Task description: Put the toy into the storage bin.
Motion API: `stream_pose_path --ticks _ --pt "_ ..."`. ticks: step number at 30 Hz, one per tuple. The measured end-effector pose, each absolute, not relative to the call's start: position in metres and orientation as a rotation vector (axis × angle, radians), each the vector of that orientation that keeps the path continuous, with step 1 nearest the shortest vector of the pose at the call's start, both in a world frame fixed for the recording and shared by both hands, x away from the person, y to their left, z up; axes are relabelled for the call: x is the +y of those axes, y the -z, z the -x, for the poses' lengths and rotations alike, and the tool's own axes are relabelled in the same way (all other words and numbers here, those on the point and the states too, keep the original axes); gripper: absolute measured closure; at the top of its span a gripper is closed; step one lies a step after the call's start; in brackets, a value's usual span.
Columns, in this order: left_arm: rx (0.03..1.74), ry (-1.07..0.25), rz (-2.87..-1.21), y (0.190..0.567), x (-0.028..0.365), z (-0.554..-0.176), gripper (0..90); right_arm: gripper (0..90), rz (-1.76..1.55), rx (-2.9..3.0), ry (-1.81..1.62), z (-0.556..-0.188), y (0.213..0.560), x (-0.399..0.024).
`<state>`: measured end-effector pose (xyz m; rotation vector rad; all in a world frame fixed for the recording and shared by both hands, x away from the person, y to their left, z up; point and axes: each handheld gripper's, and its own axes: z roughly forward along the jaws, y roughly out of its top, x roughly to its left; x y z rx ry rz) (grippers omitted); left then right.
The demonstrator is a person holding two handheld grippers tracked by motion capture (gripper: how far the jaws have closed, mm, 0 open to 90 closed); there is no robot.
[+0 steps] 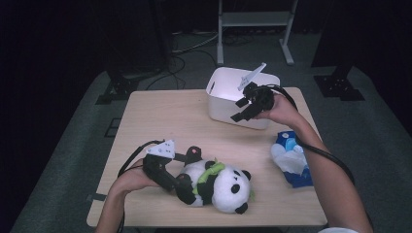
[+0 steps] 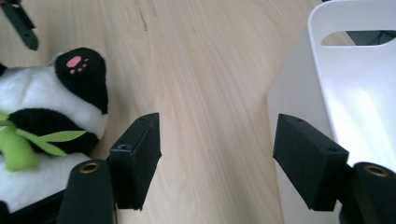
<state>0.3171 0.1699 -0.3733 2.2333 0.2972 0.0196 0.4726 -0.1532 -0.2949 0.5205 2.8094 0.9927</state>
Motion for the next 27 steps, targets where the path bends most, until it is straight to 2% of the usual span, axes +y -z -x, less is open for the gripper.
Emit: stream_pose_path --ticks 9,20,27 --pt "0.296 -0.024 -2.232 0.373 0.171 -0.317 11.2 41.5 -0.539 2.791 -0.954 -0.497 0.297 -0.153" --pt "0.295 -0.022 -2.231 0.373 0.173 -0.317 10.4 44.8 -0.570 2.770 -0.907 -0.515 0.304 -0.154" --pt "0.297 -0.027 -2.226 0.373 0.174 -0.317 10.1 54.3 -0.581 2.750 -0.884 -0.527 0.305 -0.154"
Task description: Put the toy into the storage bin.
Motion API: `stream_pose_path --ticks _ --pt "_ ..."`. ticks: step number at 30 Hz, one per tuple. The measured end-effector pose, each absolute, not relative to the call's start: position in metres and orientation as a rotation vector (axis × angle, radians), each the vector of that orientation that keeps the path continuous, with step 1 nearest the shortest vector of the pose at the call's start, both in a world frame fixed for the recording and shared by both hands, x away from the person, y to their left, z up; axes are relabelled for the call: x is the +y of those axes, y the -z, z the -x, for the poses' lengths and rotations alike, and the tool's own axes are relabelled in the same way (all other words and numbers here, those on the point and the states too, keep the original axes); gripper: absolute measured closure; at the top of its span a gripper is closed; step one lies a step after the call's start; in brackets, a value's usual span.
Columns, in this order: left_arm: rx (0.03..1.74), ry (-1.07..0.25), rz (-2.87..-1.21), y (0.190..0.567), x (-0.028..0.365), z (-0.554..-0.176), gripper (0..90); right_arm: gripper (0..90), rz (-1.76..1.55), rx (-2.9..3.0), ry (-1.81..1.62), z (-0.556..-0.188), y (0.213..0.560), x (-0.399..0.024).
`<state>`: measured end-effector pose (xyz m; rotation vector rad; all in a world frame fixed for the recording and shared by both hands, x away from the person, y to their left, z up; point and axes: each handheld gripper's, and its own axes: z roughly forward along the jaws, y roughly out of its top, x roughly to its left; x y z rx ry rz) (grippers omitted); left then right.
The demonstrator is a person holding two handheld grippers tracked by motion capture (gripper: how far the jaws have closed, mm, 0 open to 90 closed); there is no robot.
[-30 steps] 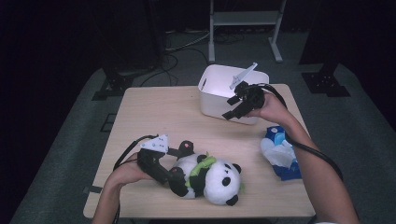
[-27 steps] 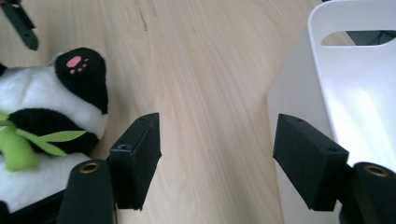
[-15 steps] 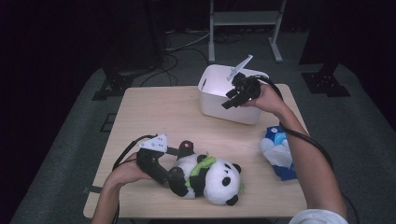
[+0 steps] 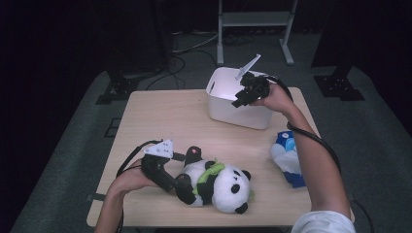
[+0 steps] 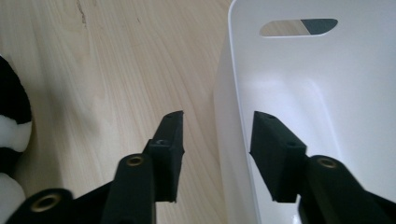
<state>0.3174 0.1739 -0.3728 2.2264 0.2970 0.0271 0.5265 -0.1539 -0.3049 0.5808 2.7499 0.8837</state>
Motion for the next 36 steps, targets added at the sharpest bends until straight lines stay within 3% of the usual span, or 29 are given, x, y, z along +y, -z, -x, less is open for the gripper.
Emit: stream_pose_path --ticks 9,17,27,36 --pt "0.298 -0.021 -2.225 0.373 0.175 -0.317 10.1 63.5 -0.602 2.768 -0.837 -0.532 0.313 -0.155" --pt "0.305 -0.021 -2.220 0.373 0.176 -0.318 10.1 64.1 -0.610 2.778 -0.823 -0.536 0.318 -0.155" --pt "0.306 -0.016 -2.215 0.374 0.177 -0.318 10.1 73.2 -0.579 2.791 -0.838 -0.534 0.322 -0.155" --pt "0.305 -0.011 -2.217 0.374 0.177 -0.318 10.1 75.7 -0.529 2.820 -0.863 -0.525 0.323 -0.153"
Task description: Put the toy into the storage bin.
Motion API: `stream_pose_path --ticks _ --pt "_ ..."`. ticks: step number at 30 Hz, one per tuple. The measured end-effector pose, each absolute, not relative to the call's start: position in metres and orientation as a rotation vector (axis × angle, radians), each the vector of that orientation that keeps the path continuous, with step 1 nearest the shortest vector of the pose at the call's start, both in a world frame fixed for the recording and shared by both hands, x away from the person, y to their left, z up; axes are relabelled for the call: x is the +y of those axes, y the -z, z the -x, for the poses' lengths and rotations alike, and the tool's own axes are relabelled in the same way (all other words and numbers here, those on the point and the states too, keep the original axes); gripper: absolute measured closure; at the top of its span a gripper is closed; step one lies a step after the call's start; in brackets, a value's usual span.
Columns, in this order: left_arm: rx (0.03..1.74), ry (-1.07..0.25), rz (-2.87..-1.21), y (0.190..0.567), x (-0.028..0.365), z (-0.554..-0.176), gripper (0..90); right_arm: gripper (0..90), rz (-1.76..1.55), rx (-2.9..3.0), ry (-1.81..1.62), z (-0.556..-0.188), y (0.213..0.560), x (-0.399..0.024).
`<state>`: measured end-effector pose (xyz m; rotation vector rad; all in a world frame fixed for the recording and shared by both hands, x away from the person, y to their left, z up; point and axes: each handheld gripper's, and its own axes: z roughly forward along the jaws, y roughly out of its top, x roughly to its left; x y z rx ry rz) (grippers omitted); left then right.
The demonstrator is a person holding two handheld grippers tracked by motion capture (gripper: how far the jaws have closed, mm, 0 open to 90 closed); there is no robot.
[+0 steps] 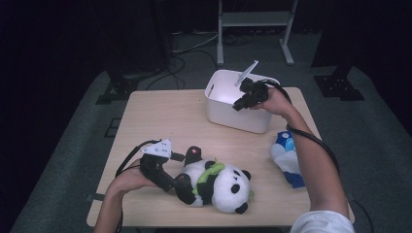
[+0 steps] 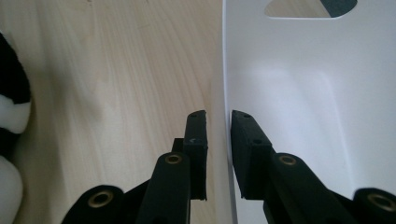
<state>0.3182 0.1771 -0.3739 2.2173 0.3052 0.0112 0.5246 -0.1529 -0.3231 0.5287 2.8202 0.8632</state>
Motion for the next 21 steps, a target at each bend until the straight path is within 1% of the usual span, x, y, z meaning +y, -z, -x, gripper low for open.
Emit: stream_pose_path --ticks 3,6,21 --pt "0.305 -0.008 -2.218 0.374 0.177 -0.318 10.1 75.7 -0.511 2.829 -0.861 -0.521 0.323 -0.151" --pt "0.304 -0.003 -2.220 0.374 0.177 -0.318 10.1 77.7 -0.495 2.842 -0.864 -0.517 0.323 -0.150" --pt "0.297 0.023 -2.229 0.377 0.176 -0.319 10.2 77.8 -0.365 2.894 -0.875 -0.501 0.325 -0.130"
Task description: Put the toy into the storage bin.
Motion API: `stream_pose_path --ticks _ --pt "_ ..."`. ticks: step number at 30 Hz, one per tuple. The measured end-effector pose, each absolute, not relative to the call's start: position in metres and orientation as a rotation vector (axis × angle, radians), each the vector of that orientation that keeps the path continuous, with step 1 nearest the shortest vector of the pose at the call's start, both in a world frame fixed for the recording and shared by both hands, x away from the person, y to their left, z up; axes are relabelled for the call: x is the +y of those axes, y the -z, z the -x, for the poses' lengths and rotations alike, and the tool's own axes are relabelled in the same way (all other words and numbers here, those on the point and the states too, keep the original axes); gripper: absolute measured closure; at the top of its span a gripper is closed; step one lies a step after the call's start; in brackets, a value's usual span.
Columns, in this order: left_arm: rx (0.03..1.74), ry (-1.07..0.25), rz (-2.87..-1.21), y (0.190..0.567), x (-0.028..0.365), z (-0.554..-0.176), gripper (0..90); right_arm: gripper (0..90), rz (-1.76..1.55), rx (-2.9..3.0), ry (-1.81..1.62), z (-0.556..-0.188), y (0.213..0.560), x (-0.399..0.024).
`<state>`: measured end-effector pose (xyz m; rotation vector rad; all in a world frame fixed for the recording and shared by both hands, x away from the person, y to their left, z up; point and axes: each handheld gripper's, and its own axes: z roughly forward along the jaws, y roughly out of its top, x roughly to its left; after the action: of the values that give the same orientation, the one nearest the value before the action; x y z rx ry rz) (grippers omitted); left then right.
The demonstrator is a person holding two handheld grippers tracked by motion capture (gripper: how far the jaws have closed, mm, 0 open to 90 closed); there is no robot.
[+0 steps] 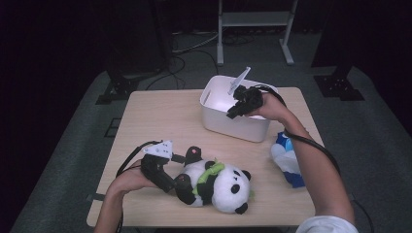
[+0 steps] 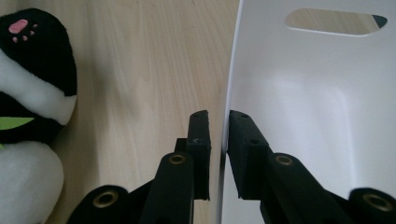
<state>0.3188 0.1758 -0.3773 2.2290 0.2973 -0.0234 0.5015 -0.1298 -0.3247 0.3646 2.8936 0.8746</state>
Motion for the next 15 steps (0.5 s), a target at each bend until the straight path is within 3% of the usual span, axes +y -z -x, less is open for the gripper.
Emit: stream_pose_path --ticks 15 --pt "0.278 0.053 -2.251 0.380 0.172 -0.316 10.2 77.9 -0.219 2.945 -0.886 -0.482 0.327 -0.106"
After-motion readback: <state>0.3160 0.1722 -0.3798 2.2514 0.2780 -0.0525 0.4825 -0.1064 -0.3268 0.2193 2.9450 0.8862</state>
